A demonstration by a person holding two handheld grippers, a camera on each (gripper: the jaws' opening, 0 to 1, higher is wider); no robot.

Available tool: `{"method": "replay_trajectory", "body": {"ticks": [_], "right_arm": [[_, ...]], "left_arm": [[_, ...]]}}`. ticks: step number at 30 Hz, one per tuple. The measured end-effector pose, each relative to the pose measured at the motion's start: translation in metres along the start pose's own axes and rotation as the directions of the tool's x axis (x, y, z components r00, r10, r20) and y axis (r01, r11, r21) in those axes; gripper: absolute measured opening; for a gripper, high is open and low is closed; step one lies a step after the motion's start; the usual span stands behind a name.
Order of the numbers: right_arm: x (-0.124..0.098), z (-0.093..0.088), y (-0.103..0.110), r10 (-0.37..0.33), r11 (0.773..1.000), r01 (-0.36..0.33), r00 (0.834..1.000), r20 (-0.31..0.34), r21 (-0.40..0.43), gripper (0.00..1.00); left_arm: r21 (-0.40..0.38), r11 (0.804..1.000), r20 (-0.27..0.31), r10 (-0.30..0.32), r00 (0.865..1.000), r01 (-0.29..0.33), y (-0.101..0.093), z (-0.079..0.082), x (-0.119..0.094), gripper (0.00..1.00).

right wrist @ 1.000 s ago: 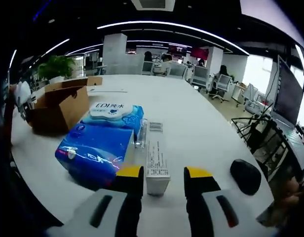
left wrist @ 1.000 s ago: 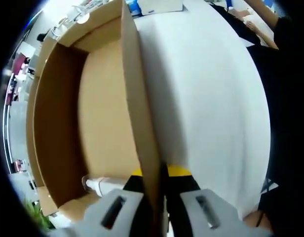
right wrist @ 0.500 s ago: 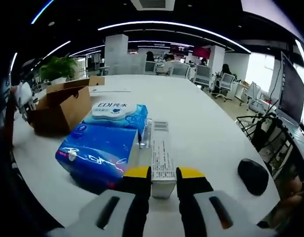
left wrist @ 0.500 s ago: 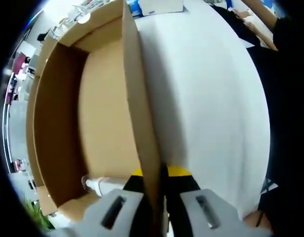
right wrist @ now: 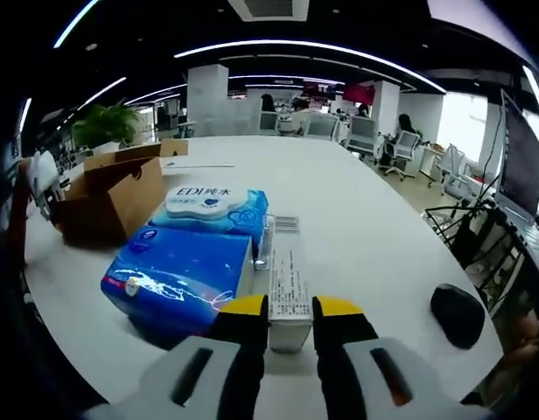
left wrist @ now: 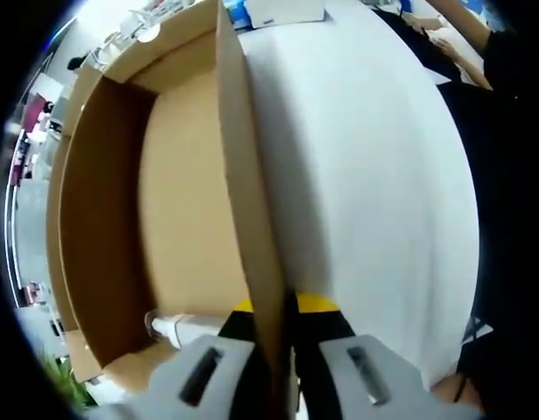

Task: Operate the shoe box by opening the lid, removing the specified soft item, and placing it in the target area until the item is outside and the box remains undamaged.

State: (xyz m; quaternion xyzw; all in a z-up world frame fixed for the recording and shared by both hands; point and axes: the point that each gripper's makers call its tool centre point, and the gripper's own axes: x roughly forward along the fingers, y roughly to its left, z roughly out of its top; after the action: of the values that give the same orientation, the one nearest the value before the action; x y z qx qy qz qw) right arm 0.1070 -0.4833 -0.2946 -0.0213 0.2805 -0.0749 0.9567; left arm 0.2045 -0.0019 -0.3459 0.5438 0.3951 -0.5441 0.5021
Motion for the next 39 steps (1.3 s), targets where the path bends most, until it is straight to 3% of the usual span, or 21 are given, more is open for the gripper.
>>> {"method": "replay_trajectory", "body": {"ticks": [12, 22, 28, 33, 37, 39], "right_arm": [[-0.001, 0.002, 0.004, 0.011, 1.000, -0.011, 1.000, -0.005, -0.007, 0.20], [-0.015, 0.023, 0.005, 0.003, 1.000, -0.002, 1.000, 0.028, -0.029, 0.23], [-0.028, 0.066, 0.030, 0.044, 0.989, -0.032, 0.996, 0.083, -0.147, 0.25], [-0.027, 0.111, 0.053, 0.096, 0.958, -0.057, 0.987, 0.126, -0.283, 0.26], [-0.020, 0.142, 0.083, 0.170, 0.921, -0.109, 0.976, 0.133, -0.374, 0.27], [-0.018, 0.157, 0.101, 0.220, 0.879, -0.137, 0.967, 0.132, -0.457, 0.27]], "left_arm": [[0.001, 1.000, 0.003, -0.002, 1.000, 0.002, -0.004, 0.002, 0.000, 0.04], [-0.001, 1.000, 0.009, -0.006, 1.000, 0.006, 0.001, 0.000, 0.000, 0.04], [-0.002, 1.000, 0.016, -0.011, 1.000, 0.011, 0.000, 0.001, 0.000, 0.04], [0.000, 1.000, 0.023, -0.016, 1.000, 0.016, 0.000, 0.001, 0.000, 0.04], [-0.003, 1.000, 0.036, -0.021, 0.999, 0.021, -0.001, 0.002, 0.000, 0.04], [-0.005, 1.000, 0.037, -0.023, 0.999, 0.023, -0.001, 0.002, 0.000, 0.04]]}}
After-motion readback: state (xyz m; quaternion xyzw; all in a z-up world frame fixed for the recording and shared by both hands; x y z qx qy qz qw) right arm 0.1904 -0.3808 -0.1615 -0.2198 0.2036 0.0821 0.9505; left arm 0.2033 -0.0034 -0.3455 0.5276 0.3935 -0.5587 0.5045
